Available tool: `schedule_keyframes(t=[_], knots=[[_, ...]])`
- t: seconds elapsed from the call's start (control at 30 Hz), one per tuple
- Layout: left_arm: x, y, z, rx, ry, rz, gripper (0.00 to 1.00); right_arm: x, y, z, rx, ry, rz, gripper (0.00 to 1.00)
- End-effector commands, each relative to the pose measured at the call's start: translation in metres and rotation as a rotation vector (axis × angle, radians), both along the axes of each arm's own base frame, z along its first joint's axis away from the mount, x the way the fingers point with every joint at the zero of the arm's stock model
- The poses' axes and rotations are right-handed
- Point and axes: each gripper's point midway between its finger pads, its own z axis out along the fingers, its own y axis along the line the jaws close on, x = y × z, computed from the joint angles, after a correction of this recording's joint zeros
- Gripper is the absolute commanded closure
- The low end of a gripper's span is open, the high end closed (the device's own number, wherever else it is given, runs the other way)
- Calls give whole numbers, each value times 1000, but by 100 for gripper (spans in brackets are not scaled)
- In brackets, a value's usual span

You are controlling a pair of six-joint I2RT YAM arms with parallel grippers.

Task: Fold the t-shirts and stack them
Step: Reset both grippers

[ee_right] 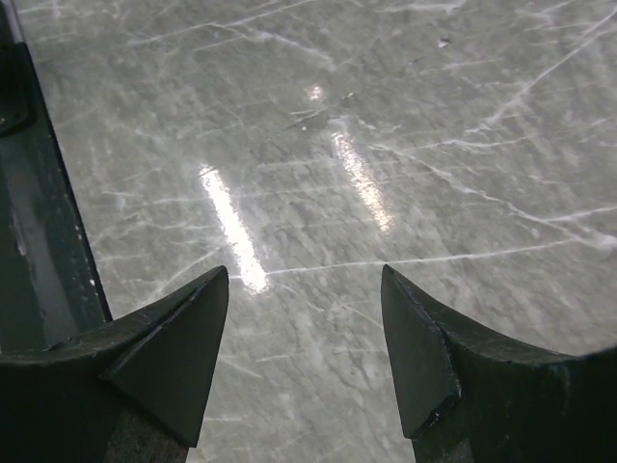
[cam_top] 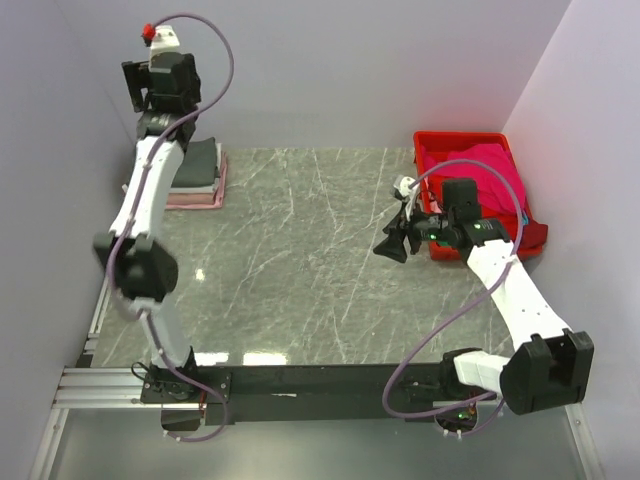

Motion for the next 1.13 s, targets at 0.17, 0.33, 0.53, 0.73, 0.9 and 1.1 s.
schedule_keyframes(t=[0.17, 0.33, 0.53, 0.73, 0.9, 1.1], knots=[[-91, -100, -62, -671, 28, -582, 10, -7, -18, 10, -101, -115, -14, 28], [-174, -106, -52, -595, -42, -705, 7, 32, -63, 43, -153, -237, -424, 25], [-254, -104, -70, -548, -109, -706, 1, 48, -138, 100, 17, -397, -977, 13], [-277, -129, -85, -599, -84, -826, 1, 33, -203, 113, 97, -444, -1412, 5], [-281, -135, -110, -643, -12, -839, 1, 19, -201, 102, 109, -454, -1397, 5], [-285, -135, -116, -653, -3, -830, 1, 13, -196, 96, 113, -451, -1367, 6]])
